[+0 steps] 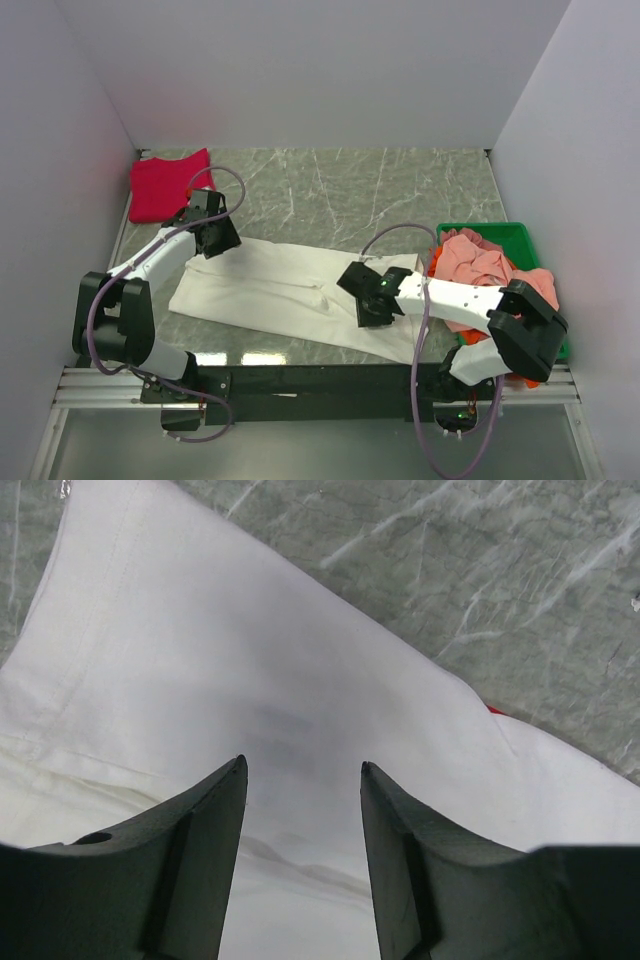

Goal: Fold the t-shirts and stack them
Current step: Fold the tshirt

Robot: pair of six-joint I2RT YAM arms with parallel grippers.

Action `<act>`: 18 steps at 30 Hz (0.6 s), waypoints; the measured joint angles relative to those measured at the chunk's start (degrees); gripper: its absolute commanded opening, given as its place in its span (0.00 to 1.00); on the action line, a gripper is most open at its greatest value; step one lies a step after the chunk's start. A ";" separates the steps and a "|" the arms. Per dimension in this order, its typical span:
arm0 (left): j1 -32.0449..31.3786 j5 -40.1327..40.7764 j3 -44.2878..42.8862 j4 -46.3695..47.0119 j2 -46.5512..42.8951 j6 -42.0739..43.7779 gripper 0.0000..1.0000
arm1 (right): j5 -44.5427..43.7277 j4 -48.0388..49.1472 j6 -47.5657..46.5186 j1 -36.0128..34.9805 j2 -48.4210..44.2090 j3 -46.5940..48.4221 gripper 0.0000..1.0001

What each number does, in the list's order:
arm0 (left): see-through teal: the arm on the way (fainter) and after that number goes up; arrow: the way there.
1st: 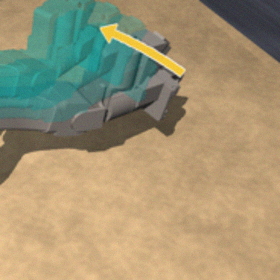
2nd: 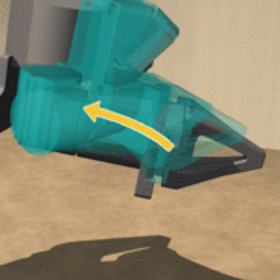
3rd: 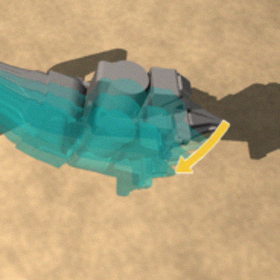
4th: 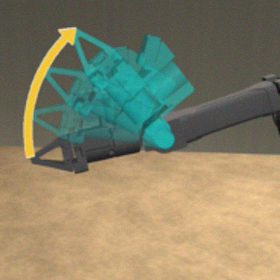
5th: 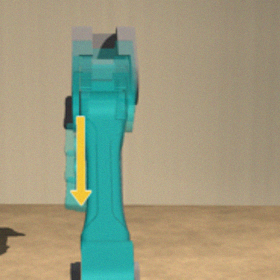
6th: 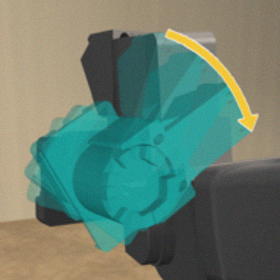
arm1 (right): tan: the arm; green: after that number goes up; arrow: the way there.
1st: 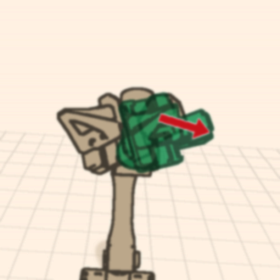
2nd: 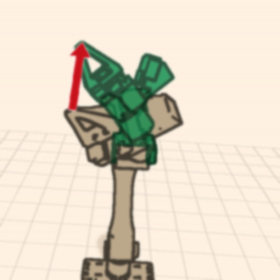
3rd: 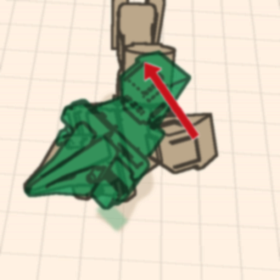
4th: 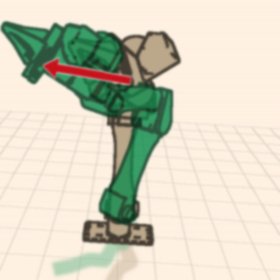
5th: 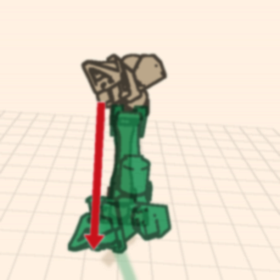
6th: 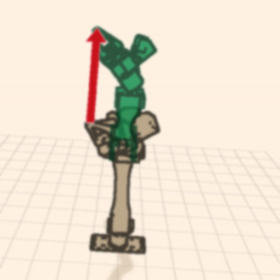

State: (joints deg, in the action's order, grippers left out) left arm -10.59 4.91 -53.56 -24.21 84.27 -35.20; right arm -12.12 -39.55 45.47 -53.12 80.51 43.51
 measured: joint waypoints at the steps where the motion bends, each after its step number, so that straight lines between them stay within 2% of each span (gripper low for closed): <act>1: 0.00 -0.02 0.00 0.00 0.02 0.00 0.55 | -0.33 -0.04 0.00 0.09 0.04 0.02 0.31; 7: 0.00 -0.09 0.00 -0.04 0.98 0.00 0.55 | -0.48 -0.28 -0.59 1.07 1.20 0.46 0.08; 9: 0.00 -0.11 0.00 -0.02 1.07 0.02 0.55 | 0.26 -0.85 -1.07 1.31 0.92 1.05 0.04; 15: 0.00 -0.09 0.00 0.00 1.07 0.04 0.55 | 8.26 -2.60 -2.56 4.46 -5.27 3.98 0.01; 18: 0.00 -0.11 0.00 0.00 1.07 0.07 0.55 | 14.99 -1.84 -4.20 9.77 -10.69 4.50 0.01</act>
State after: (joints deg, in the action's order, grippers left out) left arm -10.59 4.80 -53.56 -24.21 85.34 -35.14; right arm 2.87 -41.39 41.28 -43.35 69.82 48.01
